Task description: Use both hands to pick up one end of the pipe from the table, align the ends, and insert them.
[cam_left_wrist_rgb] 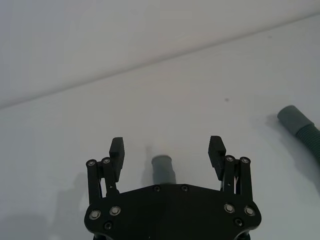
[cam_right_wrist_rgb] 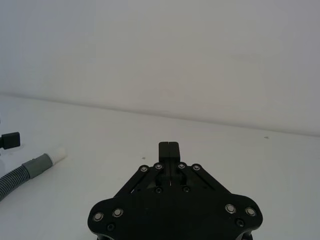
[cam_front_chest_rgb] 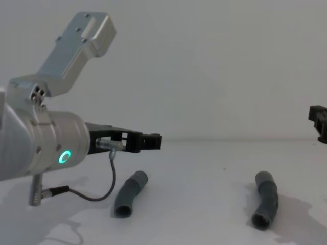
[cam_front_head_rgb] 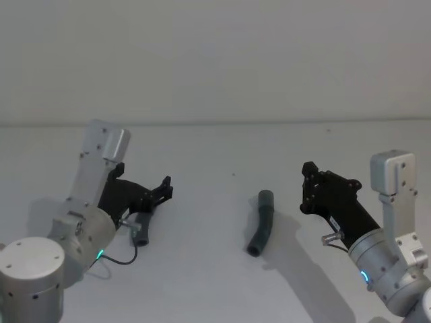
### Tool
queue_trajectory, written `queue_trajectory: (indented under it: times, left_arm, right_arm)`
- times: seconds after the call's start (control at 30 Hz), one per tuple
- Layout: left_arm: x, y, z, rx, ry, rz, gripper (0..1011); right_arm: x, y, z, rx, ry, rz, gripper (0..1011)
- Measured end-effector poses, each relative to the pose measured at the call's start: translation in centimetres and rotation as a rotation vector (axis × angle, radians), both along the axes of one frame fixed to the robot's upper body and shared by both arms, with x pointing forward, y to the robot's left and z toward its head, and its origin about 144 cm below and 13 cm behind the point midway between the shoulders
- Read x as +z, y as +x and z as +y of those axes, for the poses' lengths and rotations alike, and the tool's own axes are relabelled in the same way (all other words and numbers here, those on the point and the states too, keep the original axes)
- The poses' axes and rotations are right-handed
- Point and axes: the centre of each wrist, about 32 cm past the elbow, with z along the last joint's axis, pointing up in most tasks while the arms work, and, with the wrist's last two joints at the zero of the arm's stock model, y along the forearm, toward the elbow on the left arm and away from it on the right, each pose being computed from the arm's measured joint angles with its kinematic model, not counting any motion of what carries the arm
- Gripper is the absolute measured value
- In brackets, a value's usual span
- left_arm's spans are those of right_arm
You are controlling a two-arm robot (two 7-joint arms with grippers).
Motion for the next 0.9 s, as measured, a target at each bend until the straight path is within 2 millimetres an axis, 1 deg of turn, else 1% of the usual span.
queue_trajectory:
  times: [0.2,0.4,0.63,0.9]
  left_arm:
    - [1.1,-0.6,-0.9,0.022,0.036,0.048,1001]
    - [1.5,-1.0,-1.5,0.049,0.065,0.088,1001]
    - [1.3,-1.2,-1.9,0.08,0.091,0.122,1001]
    - [0.4,-0.9,-1.8,0.103,0.104,0.154,1001]
  right_arm:
    - [0.0,0.0,0.0,0.0,0.0,0.0,0]
    - [0.0,0.0,0.0,0.0,0.0,0.0,0]
    - [0.0,0.0,0.0,0.0,0.0,0.0,0]
    - [0.0,0.0,0.0,0.0,0.0,0.0,0]
